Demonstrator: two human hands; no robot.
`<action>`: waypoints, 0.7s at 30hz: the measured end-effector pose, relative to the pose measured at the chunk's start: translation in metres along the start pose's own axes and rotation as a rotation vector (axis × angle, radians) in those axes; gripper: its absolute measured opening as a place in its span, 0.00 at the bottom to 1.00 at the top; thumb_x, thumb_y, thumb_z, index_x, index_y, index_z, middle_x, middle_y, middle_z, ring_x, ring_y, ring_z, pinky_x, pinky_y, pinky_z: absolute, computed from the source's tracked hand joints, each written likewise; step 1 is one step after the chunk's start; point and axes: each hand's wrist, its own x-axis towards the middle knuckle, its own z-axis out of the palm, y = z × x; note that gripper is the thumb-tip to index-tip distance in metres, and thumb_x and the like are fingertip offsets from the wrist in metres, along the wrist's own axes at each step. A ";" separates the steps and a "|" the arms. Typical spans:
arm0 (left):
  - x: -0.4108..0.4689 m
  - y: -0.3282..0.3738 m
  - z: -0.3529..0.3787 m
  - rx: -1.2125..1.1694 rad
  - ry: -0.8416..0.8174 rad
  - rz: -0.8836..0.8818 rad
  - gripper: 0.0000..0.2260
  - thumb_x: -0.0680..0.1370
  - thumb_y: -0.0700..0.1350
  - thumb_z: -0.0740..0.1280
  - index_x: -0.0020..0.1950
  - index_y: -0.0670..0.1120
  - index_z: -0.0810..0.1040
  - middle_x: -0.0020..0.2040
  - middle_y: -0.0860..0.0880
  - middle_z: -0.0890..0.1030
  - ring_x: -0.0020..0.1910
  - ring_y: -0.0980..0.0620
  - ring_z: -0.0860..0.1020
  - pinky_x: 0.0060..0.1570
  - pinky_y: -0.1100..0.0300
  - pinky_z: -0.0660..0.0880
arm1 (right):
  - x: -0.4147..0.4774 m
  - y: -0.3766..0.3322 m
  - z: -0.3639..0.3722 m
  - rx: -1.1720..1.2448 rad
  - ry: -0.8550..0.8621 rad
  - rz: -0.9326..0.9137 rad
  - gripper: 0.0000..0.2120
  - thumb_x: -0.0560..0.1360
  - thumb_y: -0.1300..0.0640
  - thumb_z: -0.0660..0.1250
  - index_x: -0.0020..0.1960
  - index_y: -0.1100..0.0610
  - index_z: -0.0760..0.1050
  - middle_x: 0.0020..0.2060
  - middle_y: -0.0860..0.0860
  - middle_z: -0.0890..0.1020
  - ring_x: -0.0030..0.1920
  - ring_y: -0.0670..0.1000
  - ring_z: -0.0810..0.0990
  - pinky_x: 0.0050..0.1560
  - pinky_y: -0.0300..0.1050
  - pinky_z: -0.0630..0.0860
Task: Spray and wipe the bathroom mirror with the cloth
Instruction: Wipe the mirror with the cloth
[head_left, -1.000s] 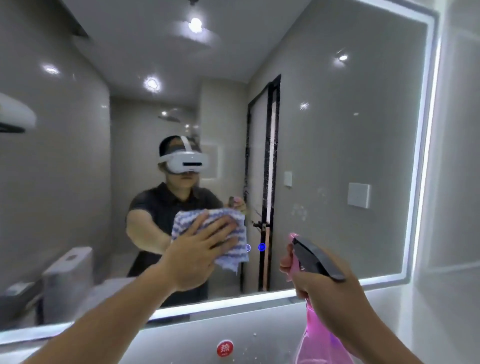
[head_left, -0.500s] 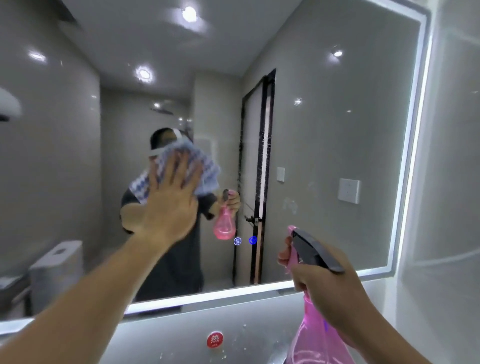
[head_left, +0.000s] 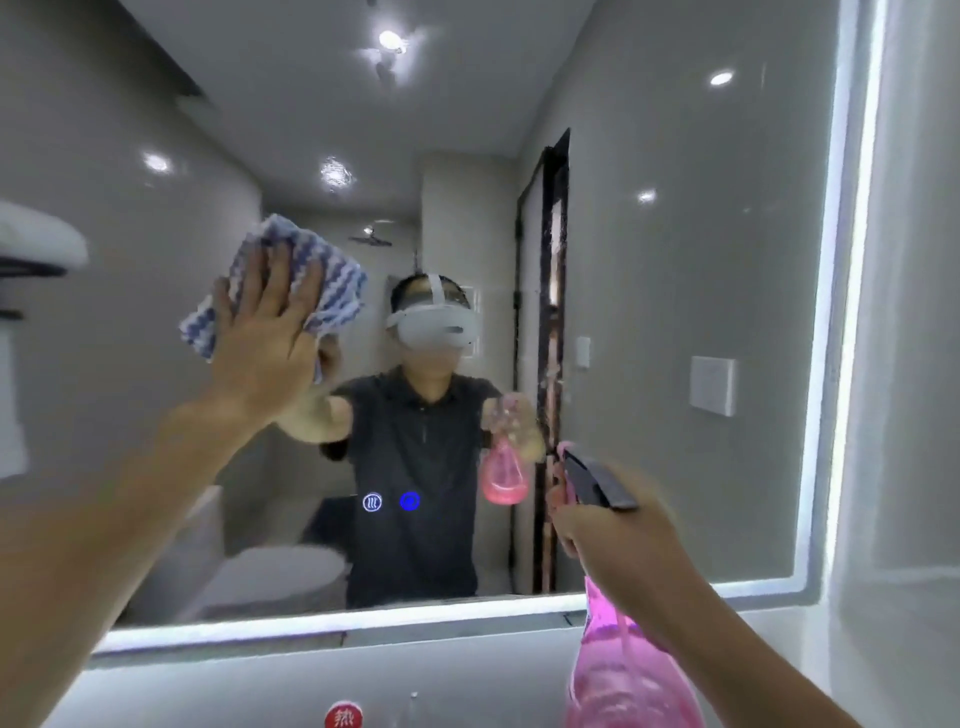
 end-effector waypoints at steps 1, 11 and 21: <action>0.019 0.019 0.001 -0.021 0.002 -0.042 0.29 0.75 0.50 0.50 0.76 0.44 0.54 0.77 0.39 0.52 0.76 0.39 0.49 0.72 0.40 0.41 | 0.001 0.004 -0.006 0.005 -0.019 -0.011 0.08 0.67 0.70 0.62 0.34 0.59 0.71 0.24 0.49 0.70 0.26 0.46 0.65 0.21 0.30 0.64; -0.087 0.141 0.047 0.154 -0.385 0.955 0.26 0.77 0.51 0.50 0.74 0.58 0.47 0.78 0.53 0.52 0.76 0.51 0.41 0.72 0.46 0.30 | 0.005 0.023 -0.045 0.115 -0.088 -0.103 0.18 0.67 0.69 0.64 0.33 0.46 0.72 0.20 0.40 0.75 0.22 0.39 0.72 0.23 0.29 0.67; -0.008 0.144 0.040 0.052 -0.029 0.398 0.28 0.79 0.47 0.55 0.76 0.52 0.46 0.78 0.46 0.50 0.77 0.45 0.46 0.72 0.51 0.33 | 0.020 0.021 -0.070 0.042 -0.068 -0.037 0.06 0.67 0.72 0.61 0.41 0.65 0.73 0.30 0.60 0.72 0.28 0.48 0.67 0.24 0.36 0.65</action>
